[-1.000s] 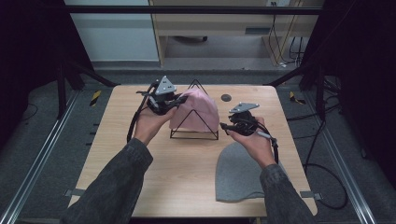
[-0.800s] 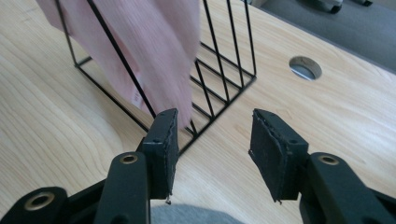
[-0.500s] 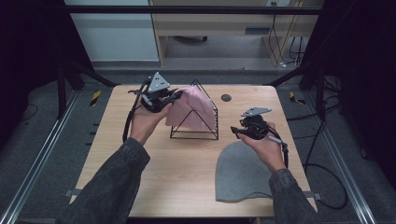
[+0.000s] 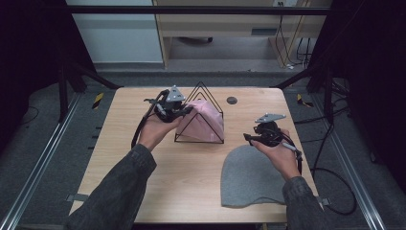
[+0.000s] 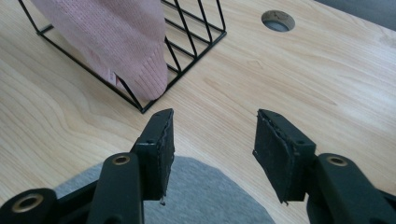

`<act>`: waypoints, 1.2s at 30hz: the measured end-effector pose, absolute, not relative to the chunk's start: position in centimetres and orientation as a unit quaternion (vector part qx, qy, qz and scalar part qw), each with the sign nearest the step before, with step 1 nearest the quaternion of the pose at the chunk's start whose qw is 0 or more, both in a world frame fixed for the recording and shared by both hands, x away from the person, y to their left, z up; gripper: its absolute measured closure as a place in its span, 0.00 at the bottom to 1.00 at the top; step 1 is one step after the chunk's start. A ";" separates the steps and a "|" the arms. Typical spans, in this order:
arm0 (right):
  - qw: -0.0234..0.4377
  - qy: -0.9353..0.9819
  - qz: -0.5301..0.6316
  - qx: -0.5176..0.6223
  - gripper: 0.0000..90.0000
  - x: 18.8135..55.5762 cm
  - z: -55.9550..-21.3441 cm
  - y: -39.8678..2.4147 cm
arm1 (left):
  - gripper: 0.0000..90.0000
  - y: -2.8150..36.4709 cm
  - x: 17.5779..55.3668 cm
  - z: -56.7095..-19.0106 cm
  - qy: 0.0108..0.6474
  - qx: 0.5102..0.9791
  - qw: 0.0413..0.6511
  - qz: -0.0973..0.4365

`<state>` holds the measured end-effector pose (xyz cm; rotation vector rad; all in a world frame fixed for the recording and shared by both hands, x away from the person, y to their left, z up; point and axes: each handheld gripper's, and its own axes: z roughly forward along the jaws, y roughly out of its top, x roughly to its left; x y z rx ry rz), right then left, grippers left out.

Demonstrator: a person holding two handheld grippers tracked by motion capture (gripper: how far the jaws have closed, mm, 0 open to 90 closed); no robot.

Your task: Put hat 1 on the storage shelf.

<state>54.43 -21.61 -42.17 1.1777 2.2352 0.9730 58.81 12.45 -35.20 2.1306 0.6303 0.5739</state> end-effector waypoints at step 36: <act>0.147 0.805 0.268 0.509 0.50 54.0 -48.5 -27.8 | 0.14 21.0 52.0 -40.6 0.327 0.839 0.393 0.186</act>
